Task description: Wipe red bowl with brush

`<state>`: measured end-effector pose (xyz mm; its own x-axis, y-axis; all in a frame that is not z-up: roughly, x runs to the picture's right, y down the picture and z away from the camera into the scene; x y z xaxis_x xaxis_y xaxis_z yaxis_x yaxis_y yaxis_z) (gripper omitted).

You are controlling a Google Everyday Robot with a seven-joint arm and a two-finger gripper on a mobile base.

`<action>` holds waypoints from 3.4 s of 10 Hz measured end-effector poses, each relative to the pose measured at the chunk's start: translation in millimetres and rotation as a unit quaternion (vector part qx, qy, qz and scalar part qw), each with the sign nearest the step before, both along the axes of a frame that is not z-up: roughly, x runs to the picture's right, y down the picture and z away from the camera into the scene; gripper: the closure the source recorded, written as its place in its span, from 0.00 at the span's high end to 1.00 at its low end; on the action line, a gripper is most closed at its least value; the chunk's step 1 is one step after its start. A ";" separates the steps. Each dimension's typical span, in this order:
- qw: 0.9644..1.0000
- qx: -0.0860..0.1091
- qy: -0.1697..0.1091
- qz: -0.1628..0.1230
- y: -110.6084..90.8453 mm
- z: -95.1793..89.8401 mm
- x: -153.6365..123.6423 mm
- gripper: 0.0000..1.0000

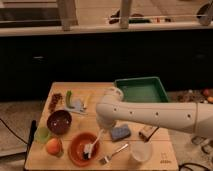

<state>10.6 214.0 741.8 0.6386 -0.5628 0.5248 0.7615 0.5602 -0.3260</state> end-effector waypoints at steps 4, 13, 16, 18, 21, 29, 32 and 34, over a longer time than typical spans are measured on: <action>1.000 0.011 0.021 0.012 -20.3 9.4 15.5 0.00; 0.998 0.005 -0.041 -0.052 -17.1 6.1 -66.6 0.00; 0.999 -0.003 -0.018 -0.027 -8.7 6.5 -25.3 0.00; 1.000 -0.004 0.007 -0.007 -8.7 9.5 8.4 0.00; 1.000 0.005 0.020 -0.001 -22.7 13.1 18.9 0.00; 0.998 0.005 -0.030 -0.054 -26.7 11.1 -70.1 0.00; 0.999 -0.010 -0.012 -0.038 -16.7 15.0 -44.3 0.00; 0.999 -0.021 0.004 -0.024 -10.3 19.0 -8.6 0.00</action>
<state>2.0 203.7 760.7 0.6151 -0.5705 0.5442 0.7849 0.5084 -0.3542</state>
